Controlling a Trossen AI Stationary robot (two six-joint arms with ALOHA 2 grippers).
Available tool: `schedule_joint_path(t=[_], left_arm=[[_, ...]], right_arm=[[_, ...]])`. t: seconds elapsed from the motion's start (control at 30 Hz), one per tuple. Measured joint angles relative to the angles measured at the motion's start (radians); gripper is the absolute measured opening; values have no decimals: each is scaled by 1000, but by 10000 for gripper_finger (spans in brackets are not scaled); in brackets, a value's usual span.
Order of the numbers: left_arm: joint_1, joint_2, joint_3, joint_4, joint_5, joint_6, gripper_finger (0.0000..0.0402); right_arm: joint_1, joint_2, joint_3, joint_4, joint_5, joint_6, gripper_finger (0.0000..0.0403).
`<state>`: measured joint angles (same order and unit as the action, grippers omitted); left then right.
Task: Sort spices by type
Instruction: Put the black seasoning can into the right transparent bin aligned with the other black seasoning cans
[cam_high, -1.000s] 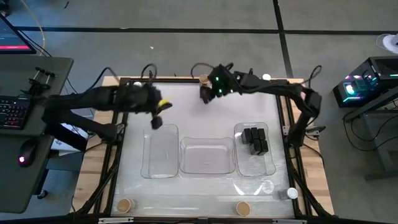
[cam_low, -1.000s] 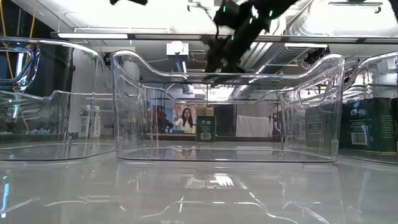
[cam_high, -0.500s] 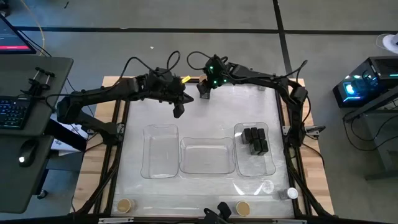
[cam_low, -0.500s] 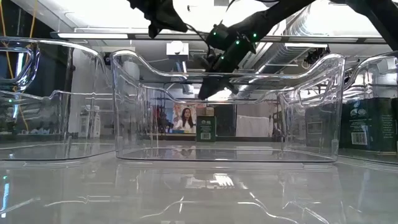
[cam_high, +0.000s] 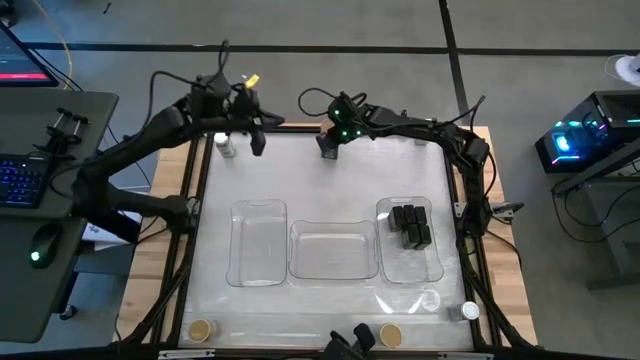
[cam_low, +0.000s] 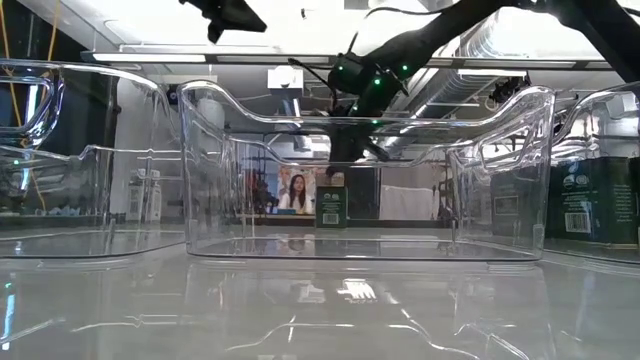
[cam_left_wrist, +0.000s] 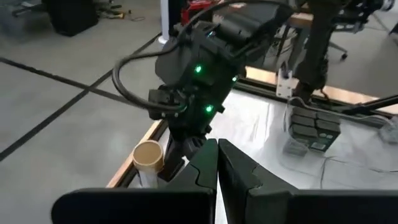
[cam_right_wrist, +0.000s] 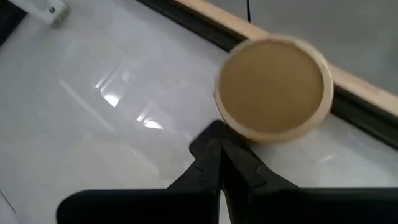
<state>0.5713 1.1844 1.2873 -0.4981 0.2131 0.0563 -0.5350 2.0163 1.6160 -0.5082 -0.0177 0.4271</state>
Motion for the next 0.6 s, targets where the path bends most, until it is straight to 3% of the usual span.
schedule_joint_path(t=[0.13, 0.43, 0.6], left_arm=[[32, 0, 0, -5, 74, 7, 0], [40, 25, 0, -4, 95, 4, 0], [40, 30, 0, -21, 95, 1, 0]], right_arm=[[2, 1, -33, -5, -15, 19, 1], [5, 0, -61, 26, 35, 42, 0], [17, -2, -60, -13, -43, 2, 0]])
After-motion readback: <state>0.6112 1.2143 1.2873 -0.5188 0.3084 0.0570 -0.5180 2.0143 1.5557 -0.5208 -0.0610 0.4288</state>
